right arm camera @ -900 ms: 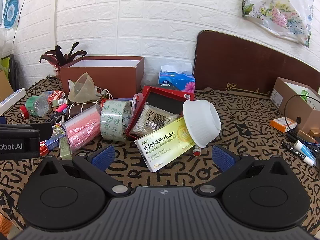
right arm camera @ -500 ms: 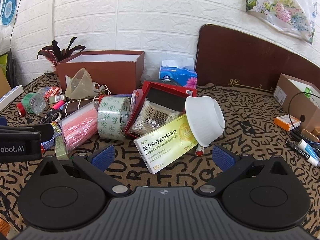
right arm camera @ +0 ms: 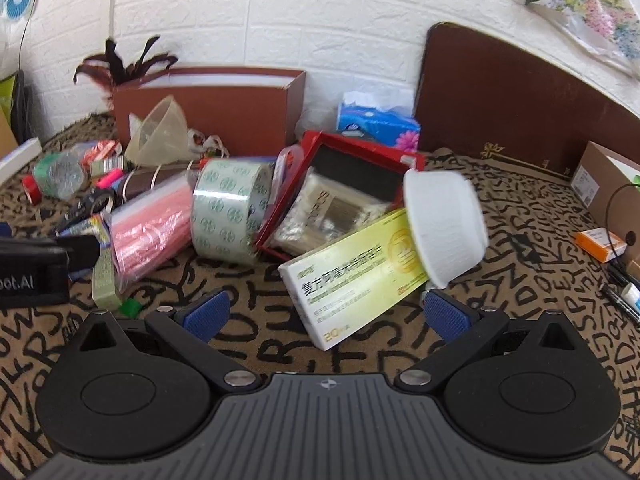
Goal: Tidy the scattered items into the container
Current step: 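Reach the left gripper to the clear tape roll and close on it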
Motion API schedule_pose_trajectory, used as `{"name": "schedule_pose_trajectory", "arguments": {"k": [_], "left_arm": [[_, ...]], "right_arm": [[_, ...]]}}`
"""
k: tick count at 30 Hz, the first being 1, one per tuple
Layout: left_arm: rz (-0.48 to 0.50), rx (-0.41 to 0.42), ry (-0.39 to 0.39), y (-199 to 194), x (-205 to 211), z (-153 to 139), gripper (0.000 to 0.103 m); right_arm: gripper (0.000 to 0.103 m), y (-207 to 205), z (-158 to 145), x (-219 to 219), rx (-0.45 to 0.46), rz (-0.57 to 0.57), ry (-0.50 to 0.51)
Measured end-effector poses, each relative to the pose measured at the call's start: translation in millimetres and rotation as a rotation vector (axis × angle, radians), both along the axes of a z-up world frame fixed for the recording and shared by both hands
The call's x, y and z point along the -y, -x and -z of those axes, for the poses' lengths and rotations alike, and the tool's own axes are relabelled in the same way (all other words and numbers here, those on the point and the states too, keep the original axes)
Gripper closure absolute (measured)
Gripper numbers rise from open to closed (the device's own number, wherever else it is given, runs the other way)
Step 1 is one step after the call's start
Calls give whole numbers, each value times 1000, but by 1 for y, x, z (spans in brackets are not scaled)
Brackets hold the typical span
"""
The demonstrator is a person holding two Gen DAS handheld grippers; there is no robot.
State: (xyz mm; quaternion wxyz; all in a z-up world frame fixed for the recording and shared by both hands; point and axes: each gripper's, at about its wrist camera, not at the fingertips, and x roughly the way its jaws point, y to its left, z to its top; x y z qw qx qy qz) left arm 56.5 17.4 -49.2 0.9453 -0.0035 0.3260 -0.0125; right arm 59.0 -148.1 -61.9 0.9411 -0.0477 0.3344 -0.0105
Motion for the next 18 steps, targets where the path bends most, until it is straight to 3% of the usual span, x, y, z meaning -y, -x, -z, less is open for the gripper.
{"name": "schedule_pose_trajectory", "arguments": {"k": [7, 14, 18], "left_arm": [[42, -10, -20, -26, -17, 12, 0], [152, 7, 10, -48, -13, 2, 1], [229, 4, 32, -66, 5, -3, 2]], "right_arm": [[0, -22, 15, -29, -28, -130, -54], [2, -44, 4, -45, 68, -166, 17], [11, -57, 6, -40, 58, -178, 10]]}}
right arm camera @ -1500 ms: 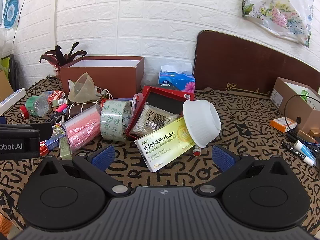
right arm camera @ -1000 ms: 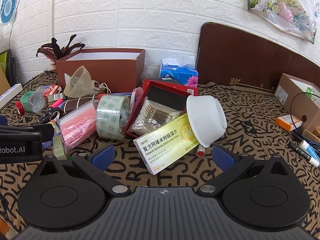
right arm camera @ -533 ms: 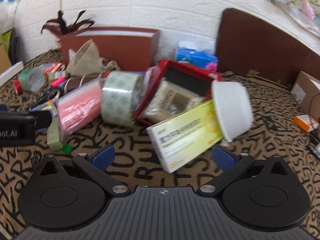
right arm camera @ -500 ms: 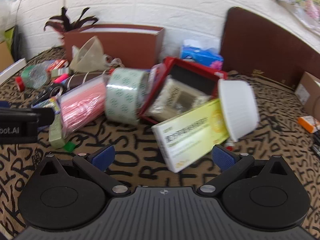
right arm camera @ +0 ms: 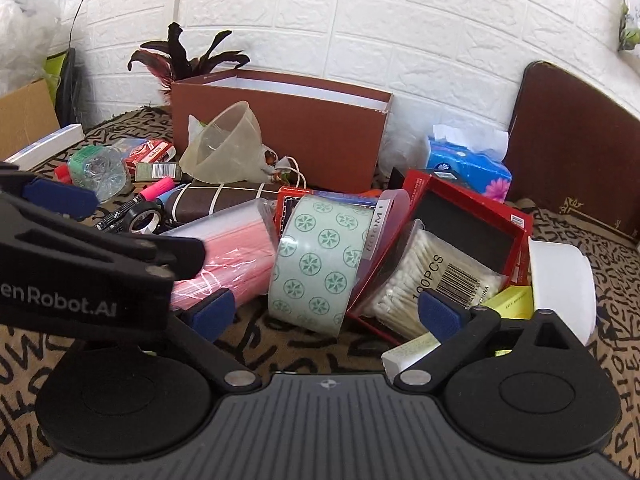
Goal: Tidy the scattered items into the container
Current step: 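Reach the left gripper to the clear tape roll and close on it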
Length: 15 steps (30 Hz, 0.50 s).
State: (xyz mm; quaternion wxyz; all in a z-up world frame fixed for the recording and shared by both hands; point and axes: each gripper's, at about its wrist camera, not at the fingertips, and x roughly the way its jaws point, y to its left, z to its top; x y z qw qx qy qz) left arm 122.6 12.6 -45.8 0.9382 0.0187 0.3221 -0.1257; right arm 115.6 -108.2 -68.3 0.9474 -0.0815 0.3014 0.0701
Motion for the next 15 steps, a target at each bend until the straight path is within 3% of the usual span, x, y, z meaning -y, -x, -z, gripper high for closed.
{"name": "schedule_pose_trajectory", "arguments": {"k": [6, 10, 15], "left_arm": [[87, -40, 49, -22, 31, -3, 9], [112, -87, 84, -34, 39, -2, 13], [146, -109, 81, -43, 51, -4, 18]], "right_arm": [[29, -14, 6, 6, -30, -43, -21], [31, -16, 6, 9, -29, -75, -37], [43, -12, 4, 15, -12, -115, -88]]}}
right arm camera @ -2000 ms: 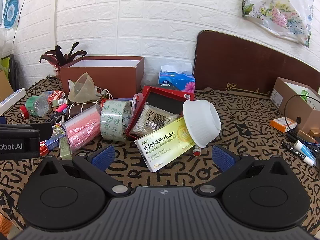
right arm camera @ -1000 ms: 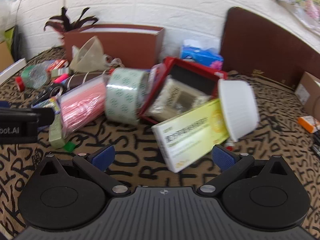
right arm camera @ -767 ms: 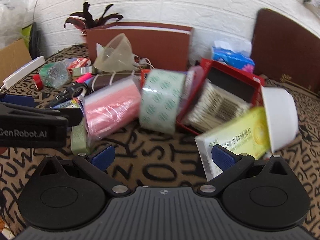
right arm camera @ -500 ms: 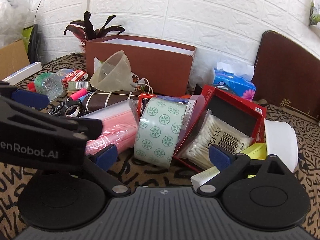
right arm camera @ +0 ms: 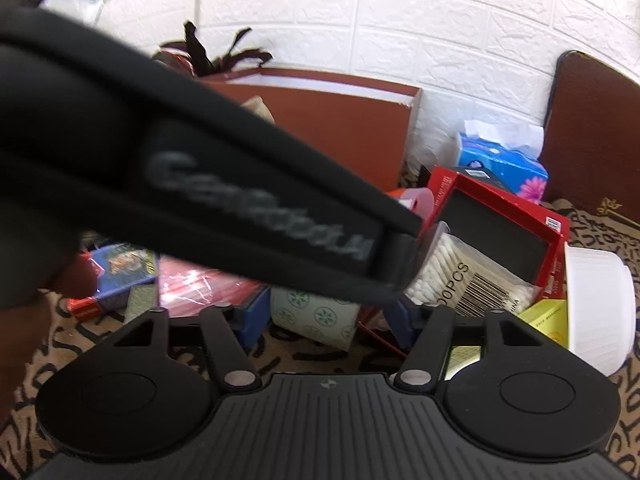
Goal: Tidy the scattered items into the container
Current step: 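Reach the left gripper to the clear tape roll and close on it, then grasp the purple keychain with the right gripper while the left gripper holds the tape roll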
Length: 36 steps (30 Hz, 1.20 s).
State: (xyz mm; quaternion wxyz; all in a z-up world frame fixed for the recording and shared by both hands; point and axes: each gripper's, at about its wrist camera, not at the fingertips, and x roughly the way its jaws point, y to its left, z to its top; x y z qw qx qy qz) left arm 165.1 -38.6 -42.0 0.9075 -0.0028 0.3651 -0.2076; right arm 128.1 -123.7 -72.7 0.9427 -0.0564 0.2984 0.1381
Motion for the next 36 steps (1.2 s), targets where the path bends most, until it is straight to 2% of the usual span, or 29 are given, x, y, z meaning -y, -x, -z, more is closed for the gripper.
{"name": "schedule_pose_trajectory", "arguments": {"k": [3, 7, 9, 10, 11, 13, 15, 17, 19, 22, 31, 34, 36], "left_arm": [[29, -21, -10, -7, 9, -2, 20], [38, -28, -41, -15, 19, -2, 18], [46, -49, -41, -19, 18, -2, 23], [57, -69, -30, -20, 16, -1, 39], [69, -96, -9, -21, 13, -1, 51], [66, -123, 35, -19, 7, -2, 51], [63, -135, 63, -16, 2, -4, 46], [61, -137, 46, -18, 4, -2, 35], [54, -140, 4, -25, 10, 2, 38], [58, -154, 0, -33, 10, 6, 52], [39, -190, 88, -17, -8, -11, 52], [33, -158, 120, -5, -14, -23, 52], [38, -128, 113, 3, -16, -27, 52]], "right_arm": [[49, -2, -1, 4, -11, -13, -33], [50, -2, -1, 4, -13, -13, -43], [51, -2, -2, 7, -24, -15, -62], [51, -1, -3, 8, -27, -22, -63], [52, 1, -4, 10, -30, -34, -66], [53, 6, -7, 14, -28, -50, -78], [53, 14, -11, 15, -15, -72, -95], [53, 16, -13, 14, -1, -89, -96], [52, 10, -11, 8, 3, -94, -78], [52, 2, -12, 7, -3, -89, -94], [54, 19, -31, 6, 9, -139, -101], [54, 30, -42, 7, 52, -155, -109], [54, 35, -44, 5, 73, -158, -112]]}}
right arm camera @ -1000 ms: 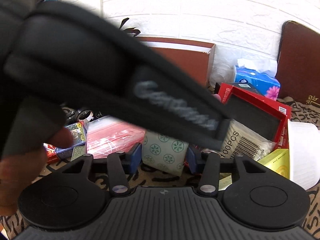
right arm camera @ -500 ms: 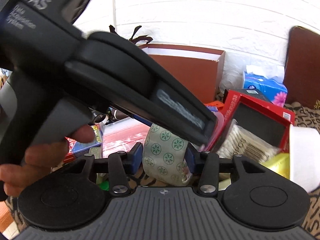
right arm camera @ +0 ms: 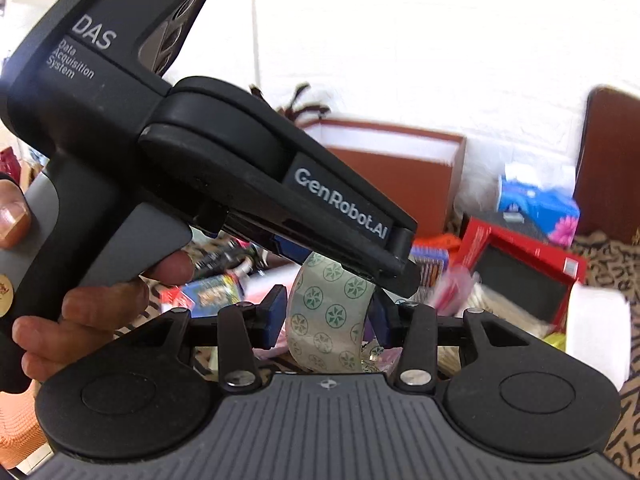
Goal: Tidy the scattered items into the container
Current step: 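Grasp the purple keychain with the right gripper while the left gripper holds the tape roll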
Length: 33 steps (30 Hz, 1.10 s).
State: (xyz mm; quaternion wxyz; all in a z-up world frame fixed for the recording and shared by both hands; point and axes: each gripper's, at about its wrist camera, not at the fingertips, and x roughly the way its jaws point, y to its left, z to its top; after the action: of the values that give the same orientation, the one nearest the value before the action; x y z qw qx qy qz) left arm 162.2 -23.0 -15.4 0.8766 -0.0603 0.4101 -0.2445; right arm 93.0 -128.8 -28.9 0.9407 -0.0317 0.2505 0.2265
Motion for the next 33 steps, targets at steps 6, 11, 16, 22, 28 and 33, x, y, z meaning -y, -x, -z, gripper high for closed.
{"name": "schedule_pose_trajectory", "arguments": {"k": [6, 11, 16, 22, 28, 33], "left_arm": [[-54, -62, -10, 14, -12, 17, 57], [-122, -53, -29, 27, -36, 35, 56], [-164, -18, -64, 34, -47, 32, 54], [-202, -39, -113, 34, -60, 39, 51], [-199, -40, -116, 39, -66, 45, 50], [-180, -68, -116, 39, -64, 51, 50]], "right_arm": [[50, 12, 17, -16, -30, -44, 39], [37, 12, 28, -26, -47, -37, 69], [36, 26, 37, -9, -63, -39, 22], [51, 14, 31, 17, -98, 12, 50], [52, 7, 49, -4, -132, -76, 113], [51, -1, 55, -1, -138, -65, 115]]}}
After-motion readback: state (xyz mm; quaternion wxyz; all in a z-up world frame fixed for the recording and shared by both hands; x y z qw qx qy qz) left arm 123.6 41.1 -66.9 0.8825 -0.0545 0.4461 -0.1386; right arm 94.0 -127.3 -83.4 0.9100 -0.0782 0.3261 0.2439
